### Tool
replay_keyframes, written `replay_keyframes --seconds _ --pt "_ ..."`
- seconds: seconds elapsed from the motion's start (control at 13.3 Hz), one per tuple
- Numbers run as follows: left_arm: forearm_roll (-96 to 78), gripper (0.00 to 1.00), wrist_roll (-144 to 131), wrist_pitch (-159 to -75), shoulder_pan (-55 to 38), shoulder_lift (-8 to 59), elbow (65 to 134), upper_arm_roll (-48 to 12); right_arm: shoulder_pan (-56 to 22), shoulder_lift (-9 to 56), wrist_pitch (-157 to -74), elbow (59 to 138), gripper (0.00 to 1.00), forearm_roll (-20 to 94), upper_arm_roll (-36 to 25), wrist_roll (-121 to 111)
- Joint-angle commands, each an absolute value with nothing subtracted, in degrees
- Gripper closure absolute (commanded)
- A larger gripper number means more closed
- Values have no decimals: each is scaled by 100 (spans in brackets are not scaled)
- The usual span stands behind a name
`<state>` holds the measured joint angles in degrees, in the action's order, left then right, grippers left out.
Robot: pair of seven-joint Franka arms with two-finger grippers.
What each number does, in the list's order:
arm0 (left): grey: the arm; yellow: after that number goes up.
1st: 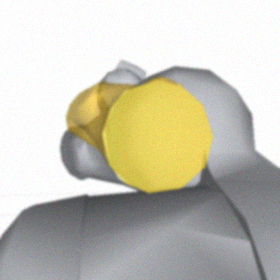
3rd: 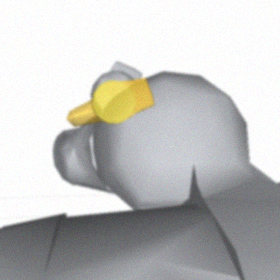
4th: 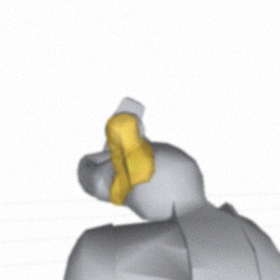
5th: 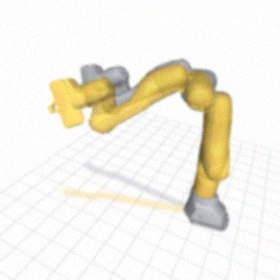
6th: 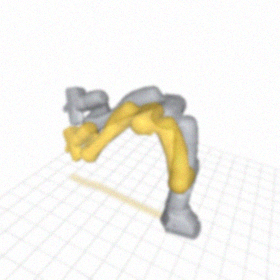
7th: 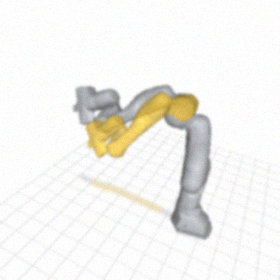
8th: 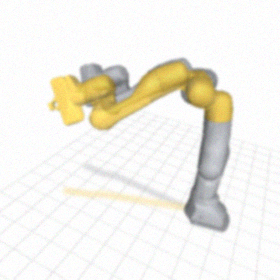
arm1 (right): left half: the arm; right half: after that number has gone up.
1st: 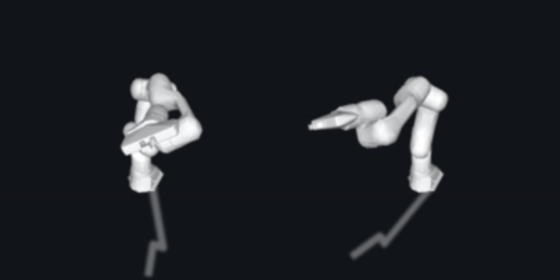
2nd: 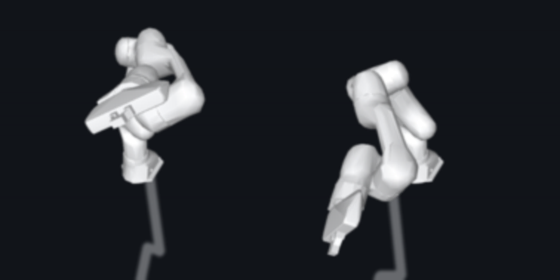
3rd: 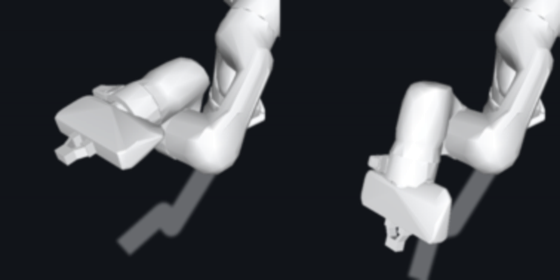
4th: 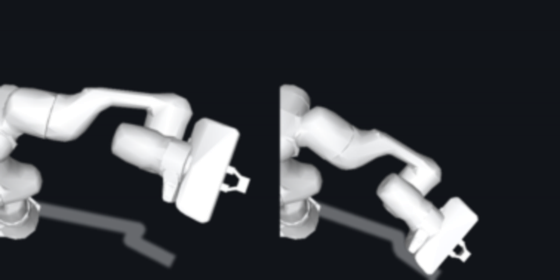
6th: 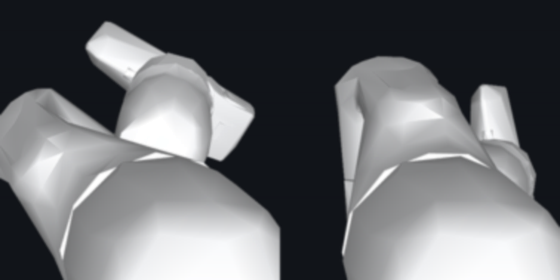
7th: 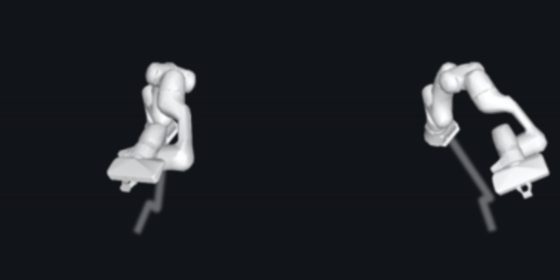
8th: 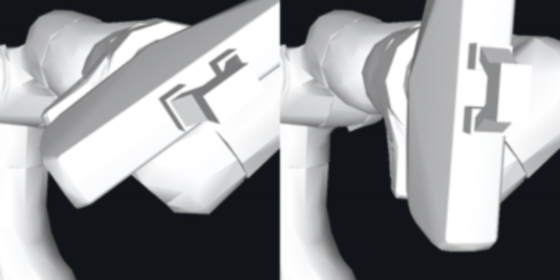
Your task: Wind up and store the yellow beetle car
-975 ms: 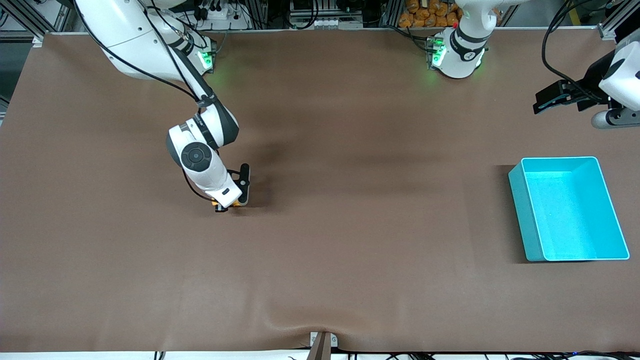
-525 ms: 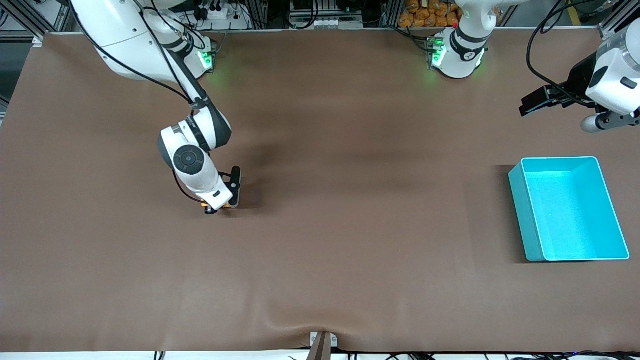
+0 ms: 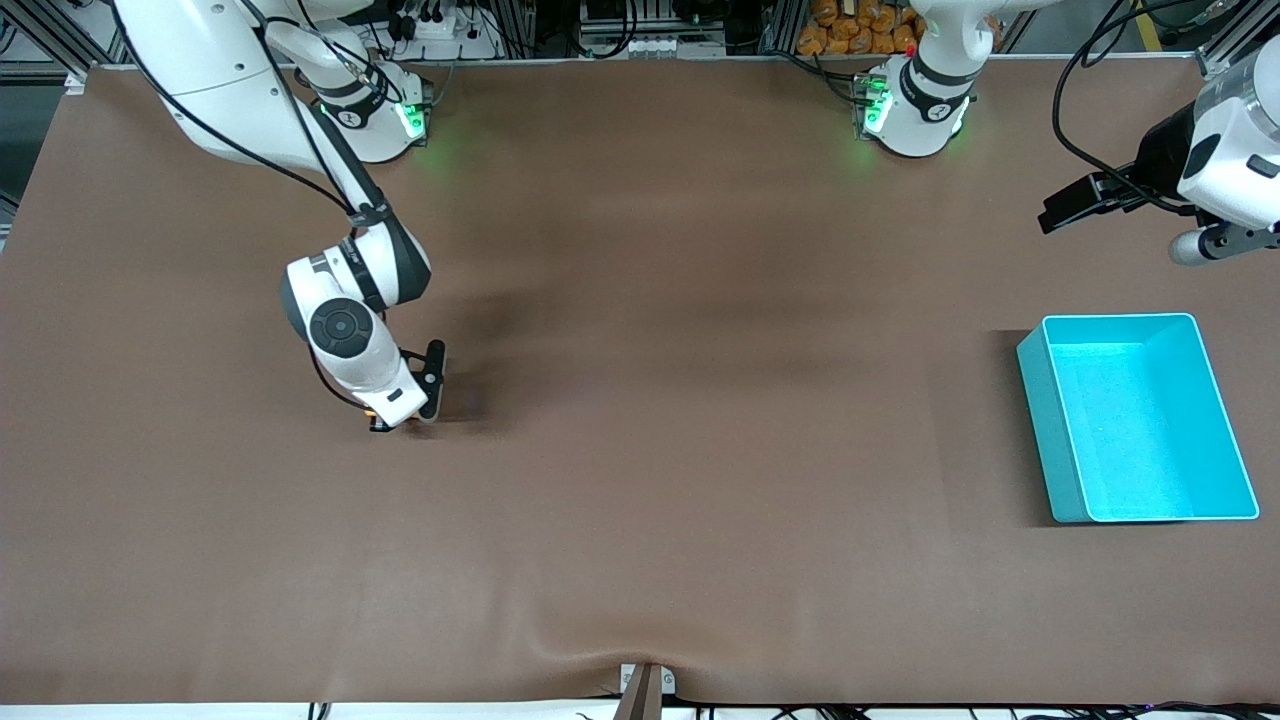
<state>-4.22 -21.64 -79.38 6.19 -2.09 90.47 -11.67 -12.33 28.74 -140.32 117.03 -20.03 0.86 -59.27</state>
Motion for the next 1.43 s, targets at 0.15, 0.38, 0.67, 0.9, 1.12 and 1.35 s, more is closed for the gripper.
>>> replay_keyframes --seconds 0.15,0.38,0.67,0.9,1.12,1.35 --pt "-536 0 -2680 -8173 519 -132 9132 -1195 -888 3111 -14309 11672 99 -2478 53 -5941" --pt "-536 0 -3023 -8297 501 -70 9114 -1195 -730 3120 -14273 11742 98 -2479 35 -5941" --pt "-536 0 -3418 -8297 501 17 9114 -1195 -545 3138 -14273 11786 97 -2566 35 -5985" --pt "-536 0 -3656 -8297 501 26 9123 -1195 -378 3155 -14300 11786 97 -2768 -26 -6248" --pt "-536 0 -3929 -8297 501 53 9123 -1195 -255 3164 -14300 11786 96 -2769 -114 -6494" --pt "-536 0 -4078 -8297 510 44 9141 -1187 -141 3182 -14300 11786 92 -2769 -167 -6627"
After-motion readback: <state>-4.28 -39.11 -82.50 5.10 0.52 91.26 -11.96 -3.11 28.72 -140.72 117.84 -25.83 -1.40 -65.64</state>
